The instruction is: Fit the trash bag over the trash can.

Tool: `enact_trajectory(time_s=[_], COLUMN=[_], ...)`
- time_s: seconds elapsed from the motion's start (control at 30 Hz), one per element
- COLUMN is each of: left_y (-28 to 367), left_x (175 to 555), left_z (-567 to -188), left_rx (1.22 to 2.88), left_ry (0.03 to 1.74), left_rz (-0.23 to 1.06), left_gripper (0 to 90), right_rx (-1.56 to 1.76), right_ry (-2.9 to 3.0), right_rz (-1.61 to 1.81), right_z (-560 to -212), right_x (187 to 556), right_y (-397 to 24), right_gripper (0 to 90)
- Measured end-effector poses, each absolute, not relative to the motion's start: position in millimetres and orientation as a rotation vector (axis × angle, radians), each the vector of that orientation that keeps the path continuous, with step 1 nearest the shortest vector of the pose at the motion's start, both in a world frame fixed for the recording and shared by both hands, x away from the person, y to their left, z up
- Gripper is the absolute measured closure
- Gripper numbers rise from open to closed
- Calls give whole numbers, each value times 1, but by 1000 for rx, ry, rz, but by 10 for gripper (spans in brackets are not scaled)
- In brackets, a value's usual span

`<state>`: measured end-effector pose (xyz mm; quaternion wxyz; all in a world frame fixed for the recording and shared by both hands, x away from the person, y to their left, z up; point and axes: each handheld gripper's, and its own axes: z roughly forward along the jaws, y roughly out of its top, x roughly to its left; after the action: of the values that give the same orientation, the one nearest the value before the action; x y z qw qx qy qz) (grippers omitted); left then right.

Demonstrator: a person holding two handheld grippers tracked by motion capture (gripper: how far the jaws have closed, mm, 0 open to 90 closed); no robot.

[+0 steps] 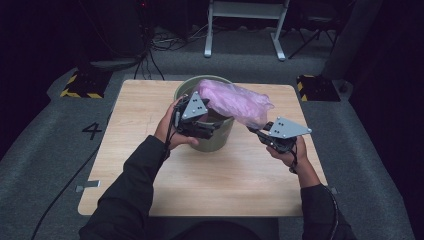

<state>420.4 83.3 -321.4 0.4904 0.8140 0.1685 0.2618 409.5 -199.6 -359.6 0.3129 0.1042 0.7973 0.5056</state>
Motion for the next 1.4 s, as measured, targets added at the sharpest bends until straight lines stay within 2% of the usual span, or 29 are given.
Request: enact_trajectory(time_s=[0.1, 0.23, 0.33, 0.37, 0.57, 0.6, 0.63, 0.67, 0.77, 0.8, 0.9, 1.0, 1.13, 1.2, 1.27, 1.37, 1.4], left_y=[72, 70, 76, 78, 97, 102, 106, 108, 106, 104, 96, 85, 73, 69, 67, 70, 72], left_x=[417, 419, 423, 425, 434, 435, 435, 435, 426, 422, 412, 411, 422, 427, 431, 437, 438], left_z=[-320, -319, -320, -320, -325, -326, -326, -326, -324, -322, -317, -313, -314, -316, -318, -320, -321], left_rx=[1992, 1994, 1993, 1994, 2000, 1985, 1968, 1962, 1947, 1939, 1916, 1938, 1985, 1996, 1999, 2010, 2007], left_ry=[399, 410, 426, 428, 491, 511, 514, 501, 501, 483, 433, 377, 379, 405, 444, 435, 439], left_rz=[704, 777, 793, 801, 802, 799, 769, 736, 733, 725, 751, 739, 743, 777, 808, 808, 823], left_gripper=[337, 682, 858, 889, 900, 900, 900, 867, 482, 405, 283, 250, 256, 303, 429, 718, 783], right_rx=[257, 232, 234, 236, 250, 250, 247, 245, 247, 241, 198, 172, 170, 166, 158, 157, 157], right_ry=[2110, 2117, 2121, 2119, 2114, 2112, 2115, 2116, 2118, 2122, 2138, 2158, 2174, 2180, 2184, 2187, 2188], right_rz=[1334, 1332, 1340, 1340, 1354, 1356, 1358, 1354, 1337, 1333, 1313, 1301, 1301, 1314, 1312, 1308, 1309], right_z=[-359, -358, -359, -359, -362, -362, -362, -363, -361, -360, -358, -358, -358, -357, -357, -358, -358], right_x=[407, 403, 401, 400, 397, 396, 396, 395, 395, 395, 392, 389, 388, 388, 387, 386, 385], right_y=[-195, -192, -192, -193, -194, -195, -195, -195, -190, -188, -179, -174, -174, -174, -174, -174, -174], right_gripper=[882, 879, 860, 848, 748, 756, 802, 827, 877, 880, 885, 879, 865, 860, 853, 833, 824])
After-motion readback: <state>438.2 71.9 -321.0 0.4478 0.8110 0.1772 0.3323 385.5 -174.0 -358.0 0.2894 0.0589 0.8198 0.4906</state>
